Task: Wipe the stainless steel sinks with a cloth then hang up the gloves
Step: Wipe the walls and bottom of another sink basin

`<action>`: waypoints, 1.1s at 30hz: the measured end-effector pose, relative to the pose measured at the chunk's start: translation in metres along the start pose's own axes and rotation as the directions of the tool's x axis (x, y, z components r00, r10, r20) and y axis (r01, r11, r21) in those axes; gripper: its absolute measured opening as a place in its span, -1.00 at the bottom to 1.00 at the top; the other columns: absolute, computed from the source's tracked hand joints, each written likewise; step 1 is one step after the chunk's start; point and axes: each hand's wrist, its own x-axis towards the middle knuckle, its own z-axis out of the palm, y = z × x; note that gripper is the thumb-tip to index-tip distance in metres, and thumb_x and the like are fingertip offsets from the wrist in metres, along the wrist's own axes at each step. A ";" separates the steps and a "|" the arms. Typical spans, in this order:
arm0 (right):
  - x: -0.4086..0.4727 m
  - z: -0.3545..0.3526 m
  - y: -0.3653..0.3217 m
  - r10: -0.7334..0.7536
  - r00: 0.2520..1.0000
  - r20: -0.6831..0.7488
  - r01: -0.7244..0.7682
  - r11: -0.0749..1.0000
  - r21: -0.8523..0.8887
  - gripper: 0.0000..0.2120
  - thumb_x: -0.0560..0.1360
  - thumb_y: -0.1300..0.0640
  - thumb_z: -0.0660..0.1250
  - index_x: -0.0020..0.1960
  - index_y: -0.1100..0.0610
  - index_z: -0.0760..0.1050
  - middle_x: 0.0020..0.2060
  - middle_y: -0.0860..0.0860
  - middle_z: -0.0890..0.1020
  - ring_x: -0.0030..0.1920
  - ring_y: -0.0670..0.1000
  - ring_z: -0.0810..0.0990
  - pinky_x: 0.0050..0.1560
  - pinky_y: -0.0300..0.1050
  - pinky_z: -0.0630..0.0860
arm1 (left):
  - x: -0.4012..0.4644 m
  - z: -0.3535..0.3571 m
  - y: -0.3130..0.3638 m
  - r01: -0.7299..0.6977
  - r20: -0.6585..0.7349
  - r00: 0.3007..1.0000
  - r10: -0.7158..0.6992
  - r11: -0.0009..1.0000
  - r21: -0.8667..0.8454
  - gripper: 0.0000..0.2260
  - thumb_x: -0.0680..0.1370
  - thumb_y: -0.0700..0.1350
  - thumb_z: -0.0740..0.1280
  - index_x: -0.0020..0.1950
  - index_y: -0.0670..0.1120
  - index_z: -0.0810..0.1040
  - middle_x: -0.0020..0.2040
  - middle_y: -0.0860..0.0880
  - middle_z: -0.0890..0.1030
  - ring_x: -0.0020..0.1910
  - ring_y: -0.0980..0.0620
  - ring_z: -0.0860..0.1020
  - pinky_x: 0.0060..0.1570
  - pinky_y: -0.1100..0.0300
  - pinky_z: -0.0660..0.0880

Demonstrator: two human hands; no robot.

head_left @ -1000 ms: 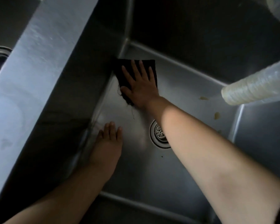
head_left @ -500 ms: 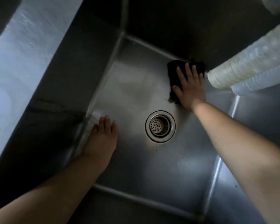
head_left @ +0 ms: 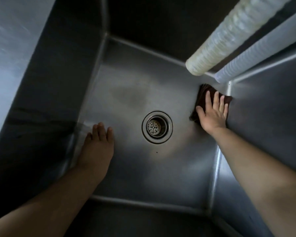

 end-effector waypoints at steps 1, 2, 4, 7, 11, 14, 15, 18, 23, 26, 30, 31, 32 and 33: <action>-0.010 0.003 0.000 0.006 1.000 0.005 -0.006 1.000 -0.006 -0.34 0.58 -0.16 0.09 0.55 -0.05 -0.14 0.54 0.07 -0.13 0.53 0.08 -0.21 0.45 0.02 -0.30 | 0.000 0.000 0.000 -0.004 -0.007 1.000 0.004 1.000 0.000 -0.34 0.60 -0.18 0.17 0.50 -0.29 -0.22 0.48 -0.43 -0.13 0.49 -0.35 -0.02 0.43 -0.09 0.09; -0.021 0.007 0.000 0.015 1.000 0.013 -0.015 1.000 -0.007 -0.34 0.57 -0.16 0.09 0.55 -0.04 -0.14 0.54 0.08 -0.13 0.53 0.09 -0.20 0.45 0.02 -0.30 | 0.001 0.001 0.000 -0.008 -0.013 1.000 0.008 1.000 -0.003 -0.34 0.60 -0.17 0.18 0.50 -0.29 -0.21 0.48 -0.43 -0.12 0.49 -0.35 -0.01 0.42 -0.09 0.11; -0.048 0.015 -0.001 0.037 0.999 0.037 -0.037 0.999 -0.004 -0.33 0.57 -0.17 0.09 0.55 -0.03 -0.15 0.54 0.09 -0.14 0.52 0.11 -0.21 0.44 0.02 -0.30 | 0.001 0.002 -0.001 -0.015 -0.018 1.000 0.015 1.000 -0.001 -0.34 0.59 -0.17 0.18 0.51 -0.28 -0.20 0.48 -0.43 -0.11 0.49 -0.34 0.00 0.42 -0.08 0.13; -0.098 0.034 -0.004 0.075 0.991 0.107 -0.074 0.997 -0.013 -0.31 0.56 -0.21 0.02 0.54 -0.03 -0.24 0.53 0.10 -0.21 0.51 0.12 -0.27 0.43 0.04 -0.35 | -0.002 0.003 -0.003 -0.026 -0.025 0.999 0.026 1.000 0.009 -0.32 0.59 -0.14 0.20 0.51 -0.26 -0.19 0.49 -0.41 -0.10 0.49 -0.32 0.01 0.42 -0.06 0.13; -0.166 0.057 -0.006 0.136 0.942 0.307 -0.124 0.991 -0.058 -0.24 0.55 -0.29 -0.09 0.49 0.04 -0.43 0.49 0.15 -0.35 0.47 0.19 -0.38 0.39 0.14 -0.41 | -0.005 0.001 -0.002 -0.031 -0.033 0.999 0.031 0.999 0.016 -0.31 0.58 -0.12 0.23 0.52 -0.25 -0.16 0.50 -0.39 -0.07 0.50 -0.30 0.03 0.42 -0.04 0.14; -0.207 0.069 -0.007 0.146 0.881 0.451 -0.128 0.989 -0.070 -0.20 0.53 -0.33 -0.11 0.43 0.06 -0.53 0.36 0.12 -0.54 0.42 0.23 -0.48 0.34 0.19 -0.47 | -0.010 -0.001 0.003 -0.003 -0.054 0.999 0.005 1.000 0.027 -0.36 0.59 -0.11 0.21 0.52 -0.24 -0.09 0.50 -0.37 -0.02 0.49 -0.29 0.06 0.43 -0.08 0.14; -0.215 0.072 -0.009 0.144 0.867 0.477 -0.129 0.990 -0.065 -0.19 0.53 -0.33 -0.10 0.43 0.06 -0.53 0.33 0.12 -0.56 0.40 0.24 -0.50 0.33 0.20 -0.48 | -0.011 -0.002 0.005 -0.007 -0.089 0.996 0.011 0.999 0.041 -0.40 0.60 -0.11 0.17 0.52 -0.24 -0.07 0.51 -0.35 -0.01 0.49 -0.27 0.05 0.43 -0.10 0.13; -0.222 0.069 -0.011 0.135 0.855 0.500 -0.131 0.990 -0.044 -0.17 0.53 -0.33 -0.05 0.45 0.06 -0.51 0.39 0.15 -0.51 0.39 0.24 -0.52 0.28 0.19 -0.54 | -0.013 -0.005 0.016 -0.086 -0.141 0.985 0.098 0.992 0.092 -0.34 0.58 -0.07 0.17 0.52 -0.24 -0.14 0.54 -0.25 -0.10 0.52 -0.20 -0.05 0.44 -0.15 0.02; -0.173 0.054 0.001 0.008 0.934 0.356 -0.002 1.000 -0.016 -0.19 0.51 -0.34 -0.04 0.47 -0.01 -0.46 0.27 0.07 -0.63 0.28 0.13 -0.67 0.21 0.07 -0.65 | 0.004 -0.018 0.043 -0.179 -0.134 0.971 0.198 0.974 0.139 -0.29 0.56 -0.08 0.23 0.52 -0.26 -0.15 0.52 -0.31 -0.10 0.51 -0.26 -0.07 0.46 -0.14 -0.08; -0.100 0.033 0.003 -0.012 0.969 0.249 0.013 1.000 -0.004 -0.22 0.51 -0.34 0.00 0.51 -0.07 -0.36 0.45 0.07 -0.44 0.45 0.13 -0.46 0.35 0.09 -0.49 | 0.012 -0.022 0.052 -0.195 -0.141 0.966 0.217 0.968 0.159 -0.46 0.61 -0.23 0.06 0.49 -0.35 -0.13 0.49 -0.42 -0.07 0.48 -0.35 -0.02 0.46 -0.13 -0.07; -0.010 0.004 -0.007 0.018 0.986 0.163 -0.025 0.999 0.037 -0.26 0.52 -0.32 0.00 0.52 -0.10 -0.29 0.51 0.06 -0.32 0.49 0.12 -0.37 0.40 0.12 -0.39 | 0.011 -0.026 0.057 -0.158 -0.040 0.986 0.165 0.978 0.135 -0.41 0.60 -0.23 0.13 0.47 -0.41 -0.13 0.46 -0.47 -0.06 0.47 -0.39 0.02 0.46 -0.14 -0.01; 0.008 -0.002 -0.009 0.027 0.988 0.152 -0.034 0.998 0.046 -0.27 0.53 -0.32 0.00 0.52 -0.11 -0.29 0.51 0.06 -0.31 0.49 0.12 -0.36 0.41 0.12 -0.38 | 0.011 -0.025 0.057 -0.177 -0.066 0.981 0.184 0.978 0.109 -0.45 0.58 -0.24 0.14 0.45 -0.45 -0.03 0.43 -0.50 0.03 0.44 -0.41 0.11 0.43 -0.15 0.10; 0.023 -0.008 -0.011 0.033 0.990 0.139 -0.040 0.998 0.049 -0.28 0.53 -0.32 -0.01 0.52 -0.11 -0.29 0.52 0.06 -0.30 0.49 0.12 -0.35 0.42 0.12 -0.37 | 0.013 -0.025 0.058 -0.210 -0.132 0.966 0.221 0.973 0.096 -0.54 0.54 -0.27 0.11 0.38 -0.50 0.17 0.35 -0.55 0.21 0.35 -0.43 0.29 0.35 -0.15 0.28; 0.036 -0.013 -0.012 0.037 0.992 0.123 -0.043 0.998 0.049 -0.28 0.54 -0.31 -0.01 0.52 -0.10 -0.29 0.52 0.06 -0.29 0.49 0.12 -0.34 0.43 0.11 -0.35 | 0.011 -0.030 0.058 -0.208 -0.103 0.970 0.219 0.972 0.106 -0.58 0.47 -0.32 0.05 0.25 -0.51 0.38 0.23 -0.55 0.38 0.21 -0.43 0.46 0.19 -0.15 0.46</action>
